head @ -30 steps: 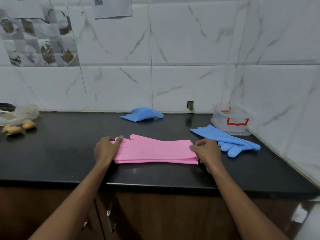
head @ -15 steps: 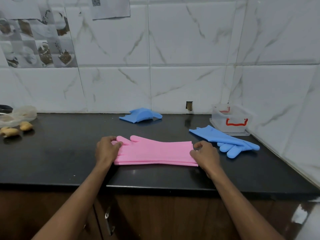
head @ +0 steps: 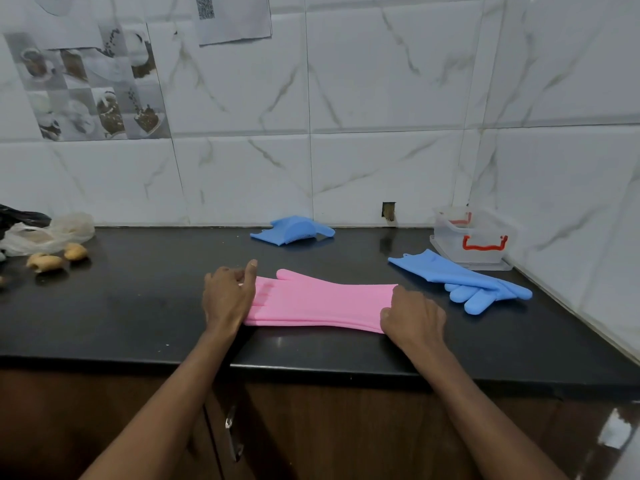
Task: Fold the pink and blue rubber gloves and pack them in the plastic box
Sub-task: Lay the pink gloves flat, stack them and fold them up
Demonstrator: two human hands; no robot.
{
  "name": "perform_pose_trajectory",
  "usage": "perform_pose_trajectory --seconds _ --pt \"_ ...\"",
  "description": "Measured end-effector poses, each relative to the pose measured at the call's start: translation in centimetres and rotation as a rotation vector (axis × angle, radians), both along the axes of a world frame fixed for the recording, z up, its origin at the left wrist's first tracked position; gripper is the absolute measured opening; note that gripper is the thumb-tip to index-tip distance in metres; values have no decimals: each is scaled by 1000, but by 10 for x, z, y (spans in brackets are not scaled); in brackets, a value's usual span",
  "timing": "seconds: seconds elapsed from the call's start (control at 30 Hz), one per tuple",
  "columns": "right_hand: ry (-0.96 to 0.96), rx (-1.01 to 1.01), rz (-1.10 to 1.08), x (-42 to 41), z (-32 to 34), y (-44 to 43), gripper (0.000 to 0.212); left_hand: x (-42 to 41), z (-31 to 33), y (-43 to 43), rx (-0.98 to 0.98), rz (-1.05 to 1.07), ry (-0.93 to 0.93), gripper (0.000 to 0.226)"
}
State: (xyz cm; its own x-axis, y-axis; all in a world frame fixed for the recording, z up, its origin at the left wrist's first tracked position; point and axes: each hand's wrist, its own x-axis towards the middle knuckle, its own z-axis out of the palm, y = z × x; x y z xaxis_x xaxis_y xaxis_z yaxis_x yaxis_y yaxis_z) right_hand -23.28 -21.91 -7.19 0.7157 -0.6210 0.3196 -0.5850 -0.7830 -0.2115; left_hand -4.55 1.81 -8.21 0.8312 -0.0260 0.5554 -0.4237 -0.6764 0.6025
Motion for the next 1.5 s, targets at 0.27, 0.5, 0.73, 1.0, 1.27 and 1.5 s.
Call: perform_pose_trajectory --seconds 0.27,0.5,0.73,1.0,1.27,1.5 --pt "-120 -42 102 -7 -3 -3 30 1 -3 -1 -167 -171 127 57" --pt "26 19 666 -16 -9 -14 46 3 -7 0 152 -357 252 44" --pt "45 -147 441 -13 -6 -17 38 -3 -5 -33 79 -298 194 40" --pt "-246 289 193 -16 -5 -26 41 -21 2 -36 226 -347 -315 31" --pt "-390 392 -77 -18 -2 -30 13 -85 3 -95 698 -804 -243 54" --pt "-603 513 -137 -26 0 -29 16 -113 10 -140 814 -685 -464 28"
